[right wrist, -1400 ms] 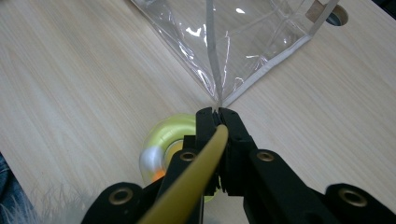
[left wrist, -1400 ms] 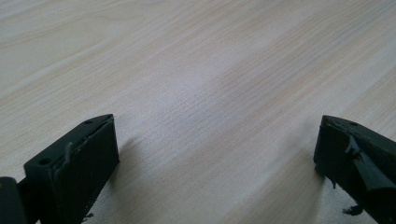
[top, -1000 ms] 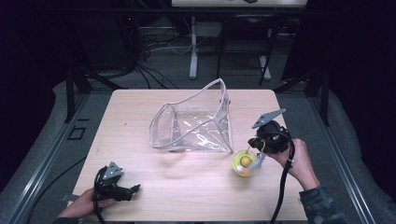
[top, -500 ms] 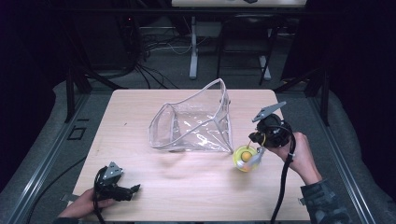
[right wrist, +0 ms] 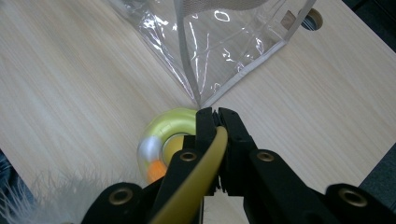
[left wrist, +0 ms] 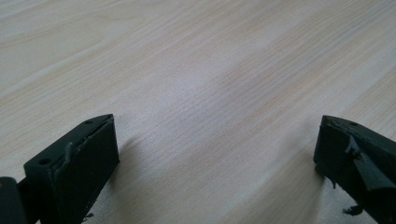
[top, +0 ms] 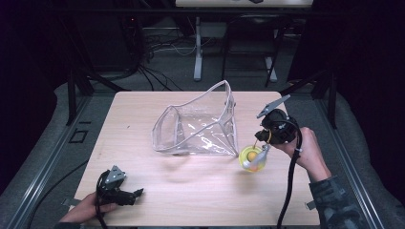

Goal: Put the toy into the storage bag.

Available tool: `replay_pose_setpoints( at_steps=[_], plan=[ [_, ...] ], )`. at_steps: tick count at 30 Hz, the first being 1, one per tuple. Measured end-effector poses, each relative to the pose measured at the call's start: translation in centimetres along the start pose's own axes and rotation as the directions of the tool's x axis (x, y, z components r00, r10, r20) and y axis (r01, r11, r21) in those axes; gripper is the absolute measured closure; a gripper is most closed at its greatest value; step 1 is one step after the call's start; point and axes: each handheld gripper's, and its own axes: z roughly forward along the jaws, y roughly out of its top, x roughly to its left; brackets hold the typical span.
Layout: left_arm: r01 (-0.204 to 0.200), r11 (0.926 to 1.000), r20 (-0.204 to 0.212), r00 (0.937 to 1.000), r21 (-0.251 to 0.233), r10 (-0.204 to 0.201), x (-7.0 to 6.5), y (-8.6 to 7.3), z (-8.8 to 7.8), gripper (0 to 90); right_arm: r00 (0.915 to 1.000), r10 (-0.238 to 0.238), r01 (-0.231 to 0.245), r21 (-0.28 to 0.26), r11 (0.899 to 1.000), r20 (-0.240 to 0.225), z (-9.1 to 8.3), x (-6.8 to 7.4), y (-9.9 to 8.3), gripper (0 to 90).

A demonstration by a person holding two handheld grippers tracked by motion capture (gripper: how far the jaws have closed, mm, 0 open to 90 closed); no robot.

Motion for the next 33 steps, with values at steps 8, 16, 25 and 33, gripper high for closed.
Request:
replay_pose_setpoints(
  at_steps=[8,16,25,33],
  plan=[
    [-0.003,1.0000,0.000,1.0000,0.001,0.003,0.0,0.0,0.0,0.0,0.9999,-0.010,0.009,0.032,0.999,0.013,-0.3,-0.5,0.9,87.7],
    [0.003,1.0000,0.001,1.0000,-0.001,-0.003,0.0,0.0,0.0,0.0,0.9997,-0.014,0.013,0.055,0.998,0.021,-0.7,-1.1,1.8,87.7],
    [-0.003,1.0000,0.007,1.0000,0.008,0.003,0.1,0.0,-0.1,0.0,0.9997,-0.019,0.018,0.067,0.998,0.018,-1.0,-1.5,2.9,87.7],
    [-0.002,1.0000,0.007,1.0000,0.008,0.002,0.0,0.0,-0.1,0.0,0.9990,-0.035,0.032,0.088,0.996,0.028,-1.5,-1.7,4.0,87.7]
  ],
)
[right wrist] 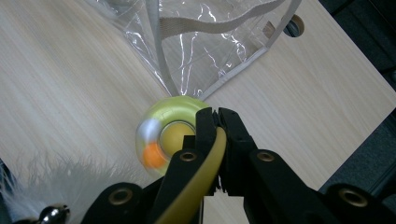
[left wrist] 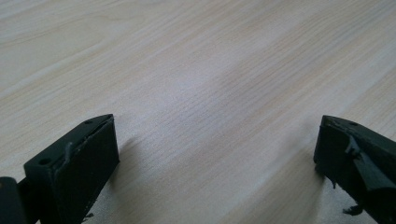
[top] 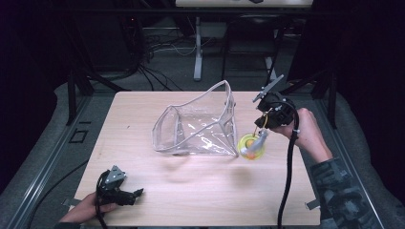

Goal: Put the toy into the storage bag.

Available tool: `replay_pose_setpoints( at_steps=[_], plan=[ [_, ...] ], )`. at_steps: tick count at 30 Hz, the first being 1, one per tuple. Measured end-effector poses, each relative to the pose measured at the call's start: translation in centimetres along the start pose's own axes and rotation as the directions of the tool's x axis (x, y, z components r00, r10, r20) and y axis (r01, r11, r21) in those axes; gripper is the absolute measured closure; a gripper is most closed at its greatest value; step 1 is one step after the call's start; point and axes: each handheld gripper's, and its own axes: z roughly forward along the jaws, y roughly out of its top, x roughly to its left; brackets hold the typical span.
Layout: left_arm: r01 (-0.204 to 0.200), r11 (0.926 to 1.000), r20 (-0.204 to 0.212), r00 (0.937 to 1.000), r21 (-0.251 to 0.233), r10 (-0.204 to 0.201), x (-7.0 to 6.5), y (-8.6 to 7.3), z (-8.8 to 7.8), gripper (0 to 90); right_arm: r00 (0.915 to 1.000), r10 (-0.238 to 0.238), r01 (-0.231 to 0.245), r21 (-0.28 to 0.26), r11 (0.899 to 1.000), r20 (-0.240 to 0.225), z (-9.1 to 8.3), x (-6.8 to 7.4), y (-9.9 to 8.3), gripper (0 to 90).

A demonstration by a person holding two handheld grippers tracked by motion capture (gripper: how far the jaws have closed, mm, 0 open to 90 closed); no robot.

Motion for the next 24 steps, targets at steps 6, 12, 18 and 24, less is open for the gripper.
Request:
replay_pose_setpoints(
  at_steps=[6,12,18,24],
  plan=[
    [0.000,1.0000,0.000,1.0000,0.000,0.000,0.0,0.0,0.0,0.0,1.0000,0.006,-0.006,0.002,1.000,-0.002,-0.3,-0.2,0.6,87.7],
    [0.000,1.0000,0.000,1.0000,0.000,0.000,0.0,0.0,0.0,0.0,1.0000,-0.001,0.001,0.014,1.000,0.000,-0.7,-0.4,1.2,87.7],
    [-0.001,1.0000,0.000,1.0000,0.000,0.001,0.0,0.0,0.0,0.0,0.9999,-0.007,0.007,0.005,1.000,0.011,-1.7,-0.5,2.1,87.7],
    [-0.001,1.0000,0.000,1.0000,0.000,0.001,0.0,0.0,0.0,0.0,0.9995,-0.020,0.019,0.004,1.000,0.026,-2.8,-0.7,3.1,87.7]
  ],
)
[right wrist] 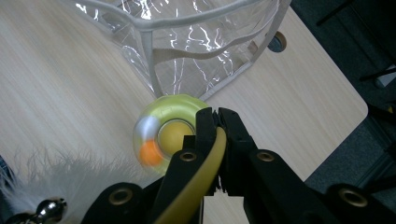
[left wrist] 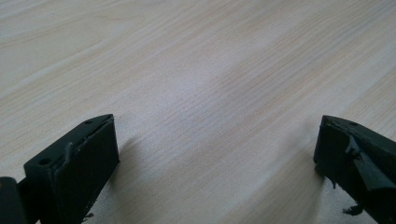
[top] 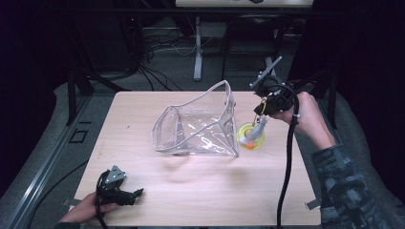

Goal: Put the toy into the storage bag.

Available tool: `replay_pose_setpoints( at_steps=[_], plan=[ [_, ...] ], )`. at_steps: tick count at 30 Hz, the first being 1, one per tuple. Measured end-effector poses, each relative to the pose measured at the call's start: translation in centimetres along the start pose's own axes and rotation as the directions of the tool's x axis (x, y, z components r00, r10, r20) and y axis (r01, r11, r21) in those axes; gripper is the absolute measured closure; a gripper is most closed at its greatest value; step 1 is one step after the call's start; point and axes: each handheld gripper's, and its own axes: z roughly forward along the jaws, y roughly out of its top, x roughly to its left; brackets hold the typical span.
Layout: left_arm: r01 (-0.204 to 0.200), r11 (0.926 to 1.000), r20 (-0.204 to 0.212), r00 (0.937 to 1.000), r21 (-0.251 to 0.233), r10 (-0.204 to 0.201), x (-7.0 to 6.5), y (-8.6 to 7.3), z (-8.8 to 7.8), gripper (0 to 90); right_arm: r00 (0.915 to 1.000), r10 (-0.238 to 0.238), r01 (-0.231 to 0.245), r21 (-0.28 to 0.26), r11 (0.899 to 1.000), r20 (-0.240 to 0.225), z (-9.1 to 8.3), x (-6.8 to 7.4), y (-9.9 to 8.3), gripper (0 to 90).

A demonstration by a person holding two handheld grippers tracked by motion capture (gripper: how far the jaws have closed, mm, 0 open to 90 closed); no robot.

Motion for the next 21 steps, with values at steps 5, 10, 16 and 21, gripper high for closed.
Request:
replay_pose_setpoints(
  at_steps=[5,10,16,21],
  plan=[
    [0.000,1.0000,0.000,1.0000,0.000,0.000,0.0,0.0,0.0,0.0,0.9999,-0.010,0.010,-0.003,1.000,0.013,-1.0,0.0,0.9,87.7],
    [0.000,1.0000,0.000,1.0000,0.000,0.000,0.0,0.0,0.0,0.0,0.9998,-0.011,0.012,-0.009,1.000,0.017,-1.8,-0.1,1.7,87.7],
    [-0.001,1.0000,-0.001,1.0000,0.000,0.001,0.0,0.0,0.0,0.0,0.9997,-0.020,0.020,-0.014,1.000,0.012,-2.3,-0.2,2.6,87.7],
    [0.001,1.0000,0.000,1.0000,0.000,-0.001,0.0,0.0,0.0,0.0,0.9997,-0.022,0.022,-0.012,1.000,0.010,-2.6,-0.3,3.2,87.7]
  ],
)
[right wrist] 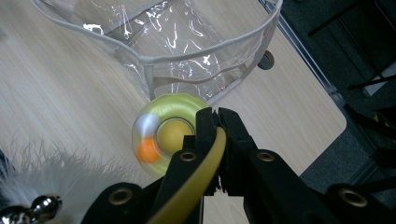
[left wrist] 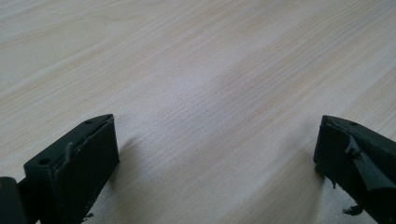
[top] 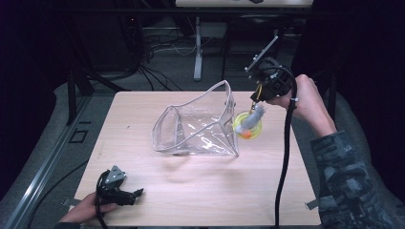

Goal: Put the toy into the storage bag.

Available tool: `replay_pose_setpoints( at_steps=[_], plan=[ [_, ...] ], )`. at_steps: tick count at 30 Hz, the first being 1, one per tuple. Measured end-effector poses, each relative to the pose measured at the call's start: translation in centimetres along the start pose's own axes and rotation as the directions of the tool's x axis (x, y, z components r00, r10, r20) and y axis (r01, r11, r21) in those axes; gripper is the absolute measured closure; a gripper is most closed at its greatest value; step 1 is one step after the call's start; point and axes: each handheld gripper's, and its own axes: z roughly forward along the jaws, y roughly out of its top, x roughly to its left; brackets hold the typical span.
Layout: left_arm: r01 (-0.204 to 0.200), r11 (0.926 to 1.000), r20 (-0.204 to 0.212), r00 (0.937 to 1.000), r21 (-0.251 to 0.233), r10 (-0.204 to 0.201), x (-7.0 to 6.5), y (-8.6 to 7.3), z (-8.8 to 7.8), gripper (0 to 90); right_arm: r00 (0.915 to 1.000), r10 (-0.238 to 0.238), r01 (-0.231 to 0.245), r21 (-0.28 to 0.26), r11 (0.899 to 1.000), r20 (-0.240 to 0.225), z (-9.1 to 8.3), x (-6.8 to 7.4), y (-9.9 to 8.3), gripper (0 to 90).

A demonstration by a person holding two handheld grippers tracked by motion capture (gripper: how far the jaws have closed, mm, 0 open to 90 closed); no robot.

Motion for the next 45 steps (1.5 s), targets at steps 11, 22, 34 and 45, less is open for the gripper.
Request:
replay_pose_setpoints(
  at_steps=[11,22,34,45],
  plan=[
    [0.000,1.0000,0.000,1.0000,0.000,0.000,0.0,0.0,0.0,0.0,0.9999,-0.011,0.011,0.001,1.000,0.007,-0.9,-0.1,1.6,87.7],
    [0.000,1.0000,0.000,1.0000,0.000,0.000,0.0,0.0,0.0,0.0,0.9995,-0.030,0.030,-0.008,1.000,0.011,-2.0,0.1,3.7,87.8],
    [0.000,1.0000,0.000,1.0000,0.000,0.000,0.0,0.0,0.0,0.0,0.9990,-0.042,0.043,-0.014,0.999,0.015,-2.5,0.1,6.4,87.7],
    [0.000,1.0000,0.000,1.0000,0.000,0.000,0.0,0.0,0.0,0.0,0.9983,-0.051,0.052,-0.031,0.998,0.028,-2.0,0.4,8.6,87.8]
  ],
)
